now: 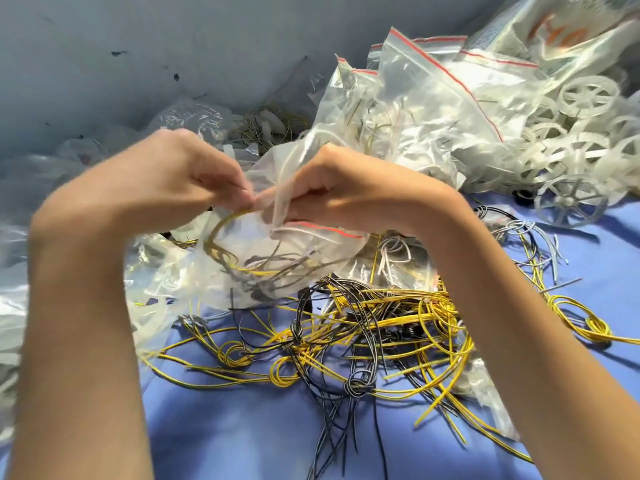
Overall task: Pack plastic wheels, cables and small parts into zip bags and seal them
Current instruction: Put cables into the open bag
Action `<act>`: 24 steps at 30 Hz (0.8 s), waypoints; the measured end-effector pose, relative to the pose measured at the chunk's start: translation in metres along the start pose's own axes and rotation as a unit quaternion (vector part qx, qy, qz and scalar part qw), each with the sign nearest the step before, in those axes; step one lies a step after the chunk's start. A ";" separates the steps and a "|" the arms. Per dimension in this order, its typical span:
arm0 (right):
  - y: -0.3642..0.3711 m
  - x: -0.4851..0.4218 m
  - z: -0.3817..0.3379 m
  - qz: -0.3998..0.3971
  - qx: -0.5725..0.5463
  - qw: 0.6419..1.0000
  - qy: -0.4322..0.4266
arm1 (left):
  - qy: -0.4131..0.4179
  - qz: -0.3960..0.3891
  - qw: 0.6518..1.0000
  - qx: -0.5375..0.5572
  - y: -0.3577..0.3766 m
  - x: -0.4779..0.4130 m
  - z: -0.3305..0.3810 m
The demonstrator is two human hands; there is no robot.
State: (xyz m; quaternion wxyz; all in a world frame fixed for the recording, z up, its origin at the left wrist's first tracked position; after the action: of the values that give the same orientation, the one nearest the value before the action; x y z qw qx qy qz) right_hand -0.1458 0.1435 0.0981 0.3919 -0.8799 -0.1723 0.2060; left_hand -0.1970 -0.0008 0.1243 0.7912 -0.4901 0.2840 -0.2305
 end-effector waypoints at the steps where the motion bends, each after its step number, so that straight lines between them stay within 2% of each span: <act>1: 0.003 -0.002 0.000 0.000 0.037 0.999 -0.002 | 0.012 0.010 1.000 -0.012 -0.004 0.003 0.000; 5: 0.025 -0.007 -0.006 -0.037 0.090 0.995 -0.005 | -0.006 0.048 0.998 -0.051 -0.019 0.012 -0.015; 8: 0.030 -0.008 -0.007 -0.067 0.075 0.995 0.000 | -0.038 0.044 0.998 -0.007 -0.029 0.022 -0.026; 10: 0.024 -0.007 -0.005 -0.056 0.055 0.997 0.006 | -0.043 0.041 0.998 -0.008 -0.035 0.032 -0.038; 12: 0.010 -0.004 -0.003 -0.005 0.020 1.000 0.006 | -0.045 0.031 0.998 -0.019 -0.033 0.033 -0.045; 15: -0.011 0.003 0.002 0.079 -0.097 0.992 0.033 | -0.062 0.022 0.998 -0.009 -0.025 0.030 -0.040; 16: -0.017 0.004 0.006 0.119 -0.098 0.987 0.045 | -0.055 0.020 0.998 -0.008 -0.025 0.028 -0.036; 18: -0.030 0.006 0.018 0.202 0.012 0.976 0.082 | -0.031 0.034 0.999 0.006 -0.025 0.023 -0.021; 19: -0.033 0.007 0.026 0.215 0.093 0.965 0.117 | -0.019 0.046 0.998 0.027 -0.025 0.021 -0.011; 20: -0.032 0.009 0.033 0.191 0.162 0.954 0.164 | -0.012 0.056 0.997 0.049 -0.026 0.019 -0.002; 22: -0.018 0.012 0.046 0.061 0.233 0.939 0.246 | 0.007 0.057 0.996 0.073 -0.023 0.015 0.017; 24: 0.002 0.013 0.052 -0.075 0.277 0.922 0.261 | 0.031 0.045 0.995 0.084 -0.016 0.010 0.036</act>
State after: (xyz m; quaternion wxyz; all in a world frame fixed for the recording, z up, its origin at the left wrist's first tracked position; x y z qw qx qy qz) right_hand -0.1604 0.1803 0.0622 0.6655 -0.7432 -0.0653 -0.0218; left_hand -0.1665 0.0096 0.1495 0.8301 -0.4012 0.3093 -0.2330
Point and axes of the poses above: each hand's wrist, its own x-axis away from the middle knuckle, its own y-axis out of the palm, z = x × y, the point moved 5 cm from there along -x, towards the middle knuckle, and after that the axes turned 1 degree about -z, right-handed, at the moved point
